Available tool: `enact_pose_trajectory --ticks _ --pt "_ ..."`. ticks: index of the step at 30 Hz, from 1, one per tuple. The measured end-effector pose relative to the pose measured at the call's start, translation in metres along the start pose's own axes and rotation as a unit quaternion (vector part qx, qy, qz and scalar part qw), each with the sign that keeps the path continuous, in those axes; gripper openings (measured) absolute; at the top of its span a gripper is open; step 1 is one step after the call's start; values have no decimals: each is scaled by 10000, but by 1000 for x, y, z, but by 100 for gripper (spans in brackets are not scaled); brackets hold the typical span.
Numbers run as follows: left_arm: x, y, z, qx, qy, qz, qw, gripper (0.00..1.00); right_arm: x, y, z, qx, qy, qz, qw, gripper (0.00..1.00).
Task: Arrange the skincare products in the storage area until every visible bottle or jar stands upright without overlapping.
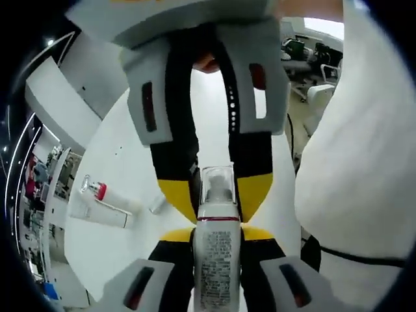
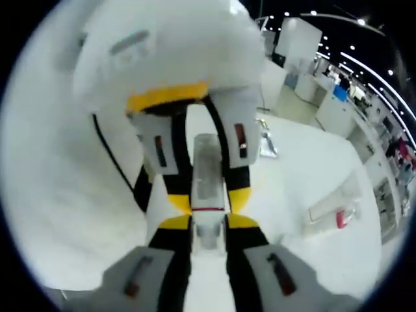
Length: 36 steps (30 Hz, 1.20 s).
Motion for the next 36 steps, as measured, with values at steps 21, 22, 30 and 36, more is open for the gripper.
enact_pose_trajectory --ticks 21,22,30,36 --pt "11 -25 2 -353 -343 135 9987 22 -17 21 2 -347 -158 -183 9991 20" --pt "10 -25 3 -350 -393 123 9985 22 -15 20 0 -370 -209 -198 9989 20" --pt "2 -18 10 -366 -513 -14 9980 17 1 5 1 -304 -134 -206 9992 25" --pt "3 2 8 -341 -572 80 9977 17 13 0 3 -192 -154 -83 9997 17"
Point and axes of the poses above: the point that each gripper's makers call its tool centre point, and the gripper's own axes: y roughly forward along the fingers, z roughly to its right, x roughly out of its underside, the point moved 7 cm from there along -y, roughly backward along the fingers, and after that the axes turned 14 degrees about z, right-handed, at the moved point
